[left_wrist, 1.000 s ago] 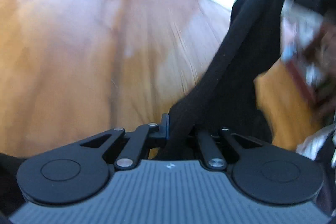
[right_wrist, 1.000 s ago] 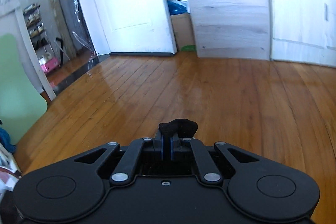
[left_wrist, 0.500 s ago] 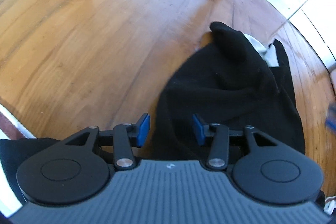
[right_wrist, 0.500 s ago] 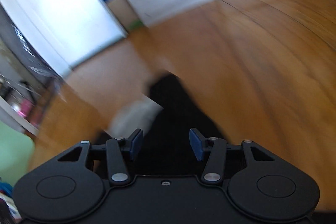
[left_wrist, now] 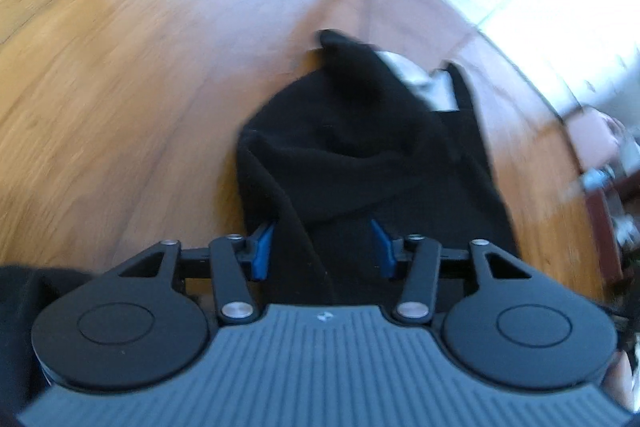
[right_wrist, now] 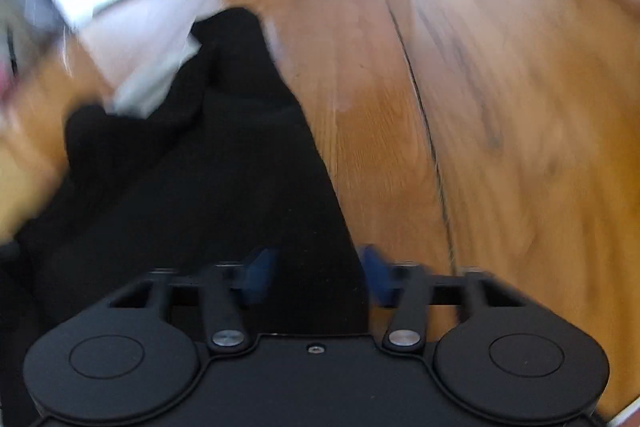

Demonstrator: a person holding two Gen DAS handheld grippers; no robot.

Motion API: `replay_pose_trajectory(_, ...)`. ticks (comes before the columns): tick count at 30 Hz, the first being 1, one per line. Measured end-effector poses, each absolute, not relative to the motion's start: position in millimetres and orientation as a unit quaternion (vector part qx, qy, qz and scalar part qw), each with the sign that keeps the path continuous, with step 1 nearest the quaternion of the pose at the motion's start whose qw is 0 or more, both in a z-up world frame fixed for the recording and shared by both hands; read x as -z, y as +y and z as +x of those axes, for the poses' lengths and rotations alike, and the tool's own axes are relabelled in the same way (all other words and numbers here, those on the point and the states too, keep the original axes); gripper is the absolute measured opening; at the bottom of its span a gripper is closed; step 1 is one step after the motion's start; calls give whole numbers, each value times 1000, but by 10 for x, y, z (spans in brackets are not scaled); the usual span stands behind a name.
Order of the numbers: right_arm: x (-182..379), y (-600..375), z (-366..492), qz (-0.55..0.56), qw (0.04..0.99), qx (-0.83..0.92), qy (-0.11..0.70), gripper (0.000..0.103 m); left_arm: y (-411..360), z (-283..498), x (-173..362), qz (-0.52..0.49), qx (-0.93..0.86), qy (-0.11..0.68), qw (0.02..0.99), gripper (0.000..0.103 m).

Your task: Fold clothes

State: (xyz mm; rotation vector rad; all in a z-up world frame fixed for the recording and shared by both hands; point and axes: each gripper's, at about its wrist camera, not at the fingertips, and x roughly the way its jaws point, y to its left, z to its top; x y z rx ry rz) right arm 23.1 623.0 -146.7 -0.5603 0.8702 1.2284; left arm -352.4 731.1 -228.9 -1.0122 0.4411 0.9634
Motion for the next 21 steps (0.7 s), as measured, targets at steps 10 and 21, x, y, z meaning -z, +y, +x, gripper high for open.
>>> replay_pose_trajectory(10,1255,6071,635,-213,857,-414,218,13,7193,-3194,2308,-383,-475,239,756,44)
replay_pose_trajectory(21,985,5559,644,-61,771,-492,399,38,7136,-3188,2326,-398,-481,248,741,47)
